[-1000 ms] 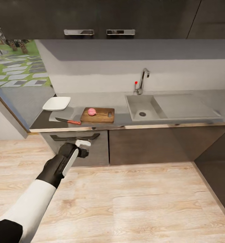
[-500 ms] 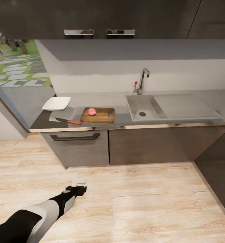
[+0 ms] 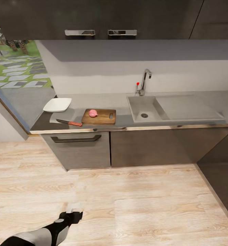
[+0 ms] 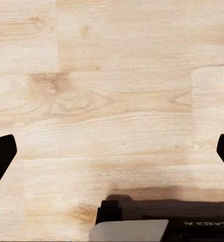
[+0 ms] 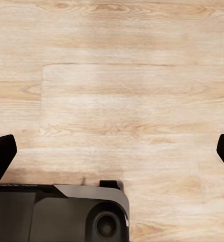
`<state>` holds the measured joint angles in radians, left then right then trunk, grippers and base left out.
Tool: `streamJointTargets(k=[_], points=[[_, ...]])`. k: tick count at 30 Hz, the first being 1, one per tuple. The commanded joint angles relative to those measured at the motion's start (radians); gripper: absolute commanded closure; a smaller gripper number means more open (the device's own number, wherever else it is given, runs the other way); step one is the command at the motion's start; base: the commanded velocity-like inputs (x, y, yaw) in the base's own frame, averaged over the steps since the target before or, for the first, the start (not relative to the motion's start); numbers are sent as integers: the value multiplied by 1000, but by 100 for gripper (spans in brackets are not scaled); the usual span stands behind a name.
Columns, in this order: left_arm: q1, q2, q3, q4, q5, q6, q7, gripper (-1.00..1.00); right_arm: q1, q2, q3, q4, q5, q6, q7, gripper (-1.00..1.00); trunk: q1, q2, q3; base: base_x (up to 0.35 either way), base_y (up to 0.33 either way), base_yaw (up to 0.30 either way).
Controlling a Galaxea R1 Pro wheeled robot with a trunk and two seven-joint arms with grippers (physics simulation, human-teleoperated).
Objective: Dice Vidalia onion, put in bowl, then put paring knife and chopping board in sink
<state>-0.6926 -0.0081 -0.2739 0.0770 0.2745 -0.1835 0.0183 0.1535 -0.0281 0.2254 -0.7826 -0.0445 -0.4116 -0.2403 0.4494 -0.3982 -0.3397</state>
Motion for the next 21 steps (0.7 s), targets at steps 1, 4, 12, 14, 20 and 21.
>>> streamJointTargets(k=[1, 4, 12, 14, 20, 21], points=[[17, 4, -8, 5, 6, -23, 1, -100, 0, -2, 6, -1, -5, -1, -8, -100, 1, -2, -1, 0, 0, 0], [68, 10, -8, 5, 6, -96, 2, -100, 0, -2, 6, -1, -5, -1, -8, -100, 1, -2, -1, 0, 0, 0], [214, 27, -8, 6, 7, -311, 6, -100, 0, -3, 6, -1, -5, -2, -9, -100, 1, -2, -1, 0, 0, 0], [253, 33, -8, 6, 8, -398, 10, -100, 0, -4, 6, -2, -5, -2, -9, -100, 1, -2, -1, 0, 0, 0], [268, 43, -8, 5, 8, -432, 12, -100, 0, -12, 5, -3, -6, -3, -10, -100, 1, -2, -1, 0, 0, 0], [268, 43, -8, 5, 8, -433, 12, -100, 0, -13, 5, -2, -5, -3, -10, -100, 1, -2, -1, 0, 0, 0]])
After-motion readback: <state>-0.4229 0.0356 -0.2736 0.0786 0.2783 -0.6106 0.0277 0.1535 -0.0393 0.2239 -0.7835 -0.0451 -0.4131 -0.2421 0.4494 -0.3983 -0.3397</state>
